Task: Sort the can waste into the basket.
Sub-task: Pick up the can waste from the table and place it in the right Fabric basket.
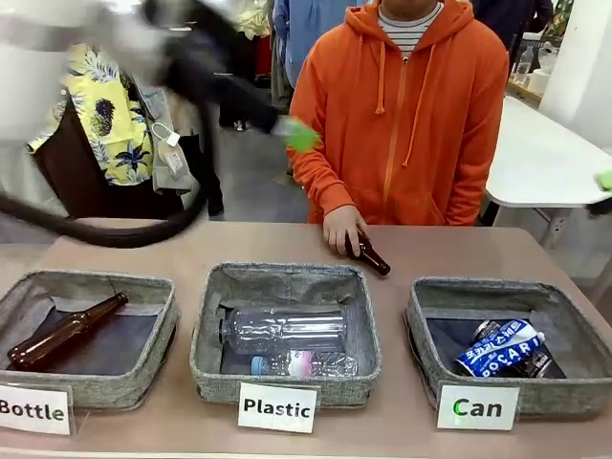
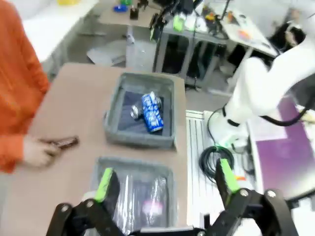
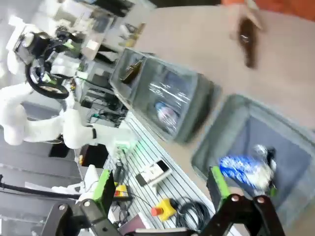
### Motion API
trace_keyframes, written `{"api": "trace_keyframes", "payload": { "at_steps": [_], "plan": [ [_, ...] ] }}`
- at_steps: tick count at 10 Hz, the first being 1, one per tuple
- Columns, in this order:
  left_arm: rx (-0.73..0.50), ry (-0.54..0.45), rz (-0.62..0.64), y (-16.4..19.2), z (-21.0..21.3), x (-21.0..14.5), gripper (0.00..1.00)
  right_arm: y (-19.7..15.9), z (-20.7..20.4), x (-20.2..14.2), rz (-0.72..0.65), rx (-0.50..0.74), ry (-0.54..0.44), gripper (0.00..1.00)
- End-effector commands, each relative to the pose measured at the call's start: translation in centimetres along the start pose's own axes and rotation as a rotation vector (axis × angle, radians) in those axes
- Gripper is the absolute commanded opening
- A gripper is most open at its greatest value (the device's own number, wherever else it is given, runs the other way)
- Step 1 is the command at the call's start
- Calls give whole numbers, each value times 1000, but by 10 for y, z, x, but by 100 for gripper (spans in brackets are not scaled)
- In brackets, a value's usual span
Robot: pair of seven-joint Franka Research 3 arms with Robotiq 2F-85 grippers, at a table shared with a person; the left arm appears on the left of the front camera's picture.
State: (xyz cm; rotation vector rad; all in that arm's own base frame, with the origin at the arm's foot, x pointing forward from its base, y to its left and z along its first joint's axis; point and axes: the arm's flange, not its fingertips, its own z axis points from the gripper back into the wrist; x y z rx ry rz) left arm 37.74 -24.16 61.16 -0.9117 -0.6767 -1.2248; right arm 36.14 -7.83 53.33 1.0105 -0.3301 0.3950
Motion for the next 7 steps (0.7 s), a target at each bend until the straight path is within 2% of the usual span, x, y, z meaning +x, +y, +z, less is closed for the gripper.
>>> {"api": "trace_keyframes", "payload": {
  "at_steps": [1,2,3,6,7],
  "plan": [
    [82,-65,144,4,66,-81,100,-3,-29,19,29,107,-44,100],
    [129,-149,283,18,117,-122,100,-8,-47,30,22,154,-52,100],
    [123,-238,460,34,178,-179,100,-18,-64,36,-8,186,-48,100],
    [76,-455,685,53,274,-285,100,-37,-75,46,-48,256,-59,100],
    [71,-498,753,52,292,-319,100,-43,-77,42,-85,290,-12,100]
  ]
}}
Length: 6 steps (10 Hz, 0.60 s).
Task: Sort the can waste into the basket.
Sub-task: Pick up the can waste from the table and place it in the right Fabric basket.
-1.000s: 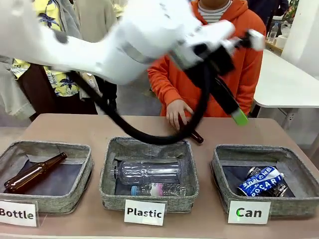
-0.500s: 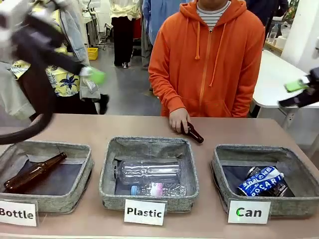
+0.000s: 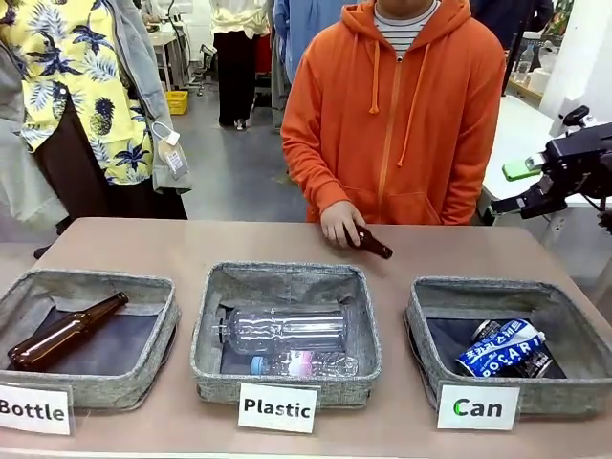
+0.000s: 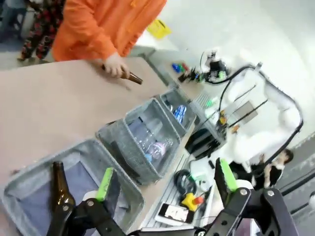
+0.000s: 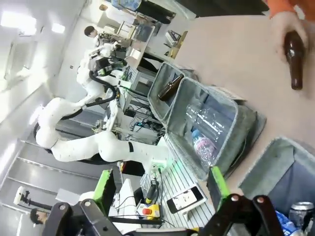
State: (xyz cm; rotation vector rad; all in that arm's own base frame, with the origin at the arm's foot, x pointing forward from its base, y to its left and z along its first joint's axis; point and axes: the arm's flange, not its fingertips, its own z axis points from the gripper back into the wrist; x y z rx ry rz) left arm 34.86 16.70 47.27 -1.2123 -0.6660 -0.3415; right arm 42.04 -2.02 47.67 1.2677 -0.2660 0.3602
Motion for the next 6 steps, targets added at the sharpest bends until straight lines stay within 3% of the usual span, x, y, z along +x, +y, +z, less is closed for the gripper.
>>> {"api": "trace_keyframes", "payload": {
  "at_steps": [1,3,6],
  "plan": [
    [-77,-49,72,27,17,1,100,8,1,0,19,-21,-11,100],
    [-103,-52,116,53,41,3,100,8,1,0,19,-21,-11,100],
    [122,-224,74,11,117,-9,100,8,1,0,19,-21,-11,100]
  ]
}}
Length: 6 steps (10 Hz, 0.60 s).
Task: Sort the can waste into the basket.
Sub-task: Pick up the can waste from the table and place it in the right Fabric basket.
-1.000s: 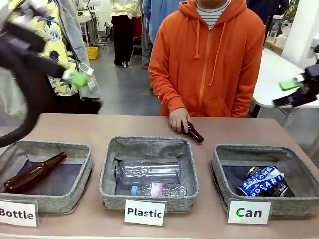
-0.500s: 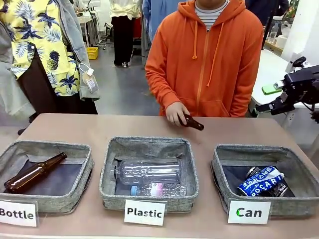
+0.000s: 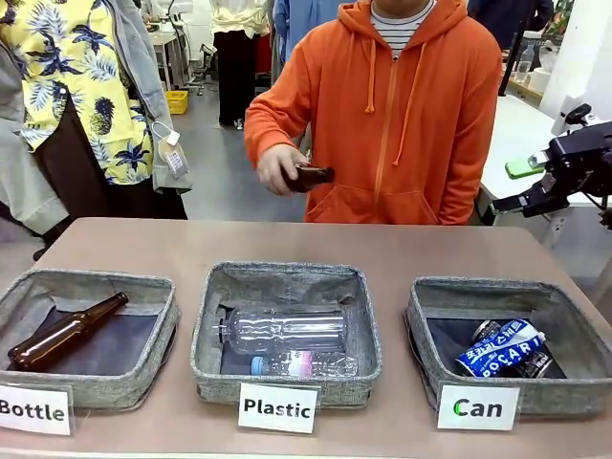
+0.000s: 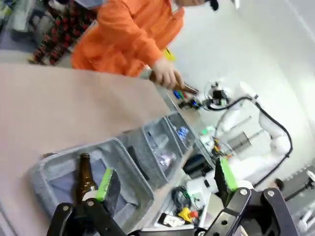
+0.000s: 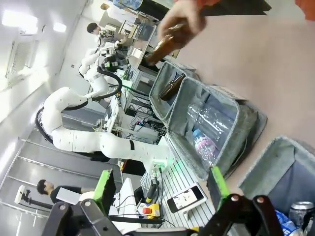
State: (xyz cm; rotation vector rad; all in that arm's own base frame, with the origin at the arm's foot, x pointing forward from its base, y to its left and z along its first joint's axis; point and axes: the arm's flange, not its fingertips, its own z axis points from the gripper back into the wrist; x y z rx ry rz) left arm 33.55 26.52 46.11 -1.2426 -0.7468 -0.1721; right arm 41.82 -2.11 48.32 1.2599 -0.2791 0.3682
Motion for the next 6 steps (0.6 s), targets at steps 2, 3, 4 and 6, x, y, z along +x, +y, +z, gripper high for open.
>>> {"api": "trace_keyframes", "payload": {
  "at_steps": [2,3,4,6],
  "plan": [
    [152,-174,-19,-59,58,-35,100,1,-2,-1,6,-13,-7,100],
    [185,-210,-23,-74,65,-53,100,1,-2,-1,6,-13,-7,100],
    [189,-242,-37,-83,50,-71,100,1,-2,-1,6,-13,-7,100],
    [182,-276,-34,-93,11,-105,100,1,-2,-1,6,-13,-7,100]
  ]
}}
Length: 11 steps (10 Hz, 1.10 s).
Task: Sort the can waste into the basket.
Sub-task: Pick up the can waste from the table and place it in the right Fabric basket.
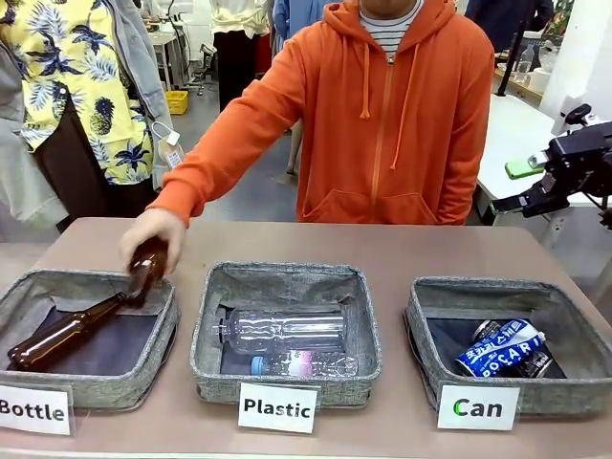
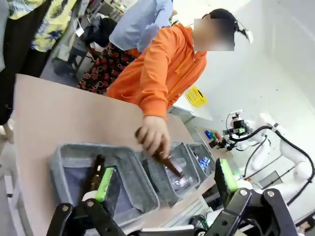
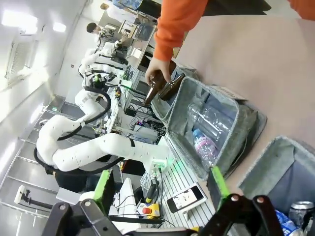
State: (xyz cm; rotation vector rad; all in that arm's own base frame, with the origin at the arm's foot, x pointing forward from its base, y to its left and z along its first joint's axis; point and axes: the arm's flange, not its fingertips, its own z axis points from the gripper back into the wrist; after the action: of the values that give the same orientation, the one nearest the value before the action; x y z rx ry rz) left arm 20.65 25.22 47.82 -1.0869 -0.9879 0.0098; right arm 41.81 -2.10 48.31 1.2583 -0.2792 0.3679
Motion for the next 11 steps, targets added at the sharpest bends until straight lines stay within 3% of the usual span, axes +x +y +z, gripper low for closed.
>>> {"api": "trace_keyframes", "payload": {
  "at_steps": [1,4,8,10,11],
  "plan": [
    [0,-32,16,-24,-41,-30,100,1,-1,0,6,-12,-7,100],
    [21,-3,18,-55,-96,-43,100,1,-1,0,6,-12,-7,100],
    [51,38,24,-66,-136,-42,100,1,-1,0,6,-12,-7,100],
    [72,116,-23,-70,-155,-30,100,1,-1,0,6,-12,-7,100],
    [49,201,-95,-68,-179,-22,100,1,-1,0,6,-12,-7,100]
  ]
}}
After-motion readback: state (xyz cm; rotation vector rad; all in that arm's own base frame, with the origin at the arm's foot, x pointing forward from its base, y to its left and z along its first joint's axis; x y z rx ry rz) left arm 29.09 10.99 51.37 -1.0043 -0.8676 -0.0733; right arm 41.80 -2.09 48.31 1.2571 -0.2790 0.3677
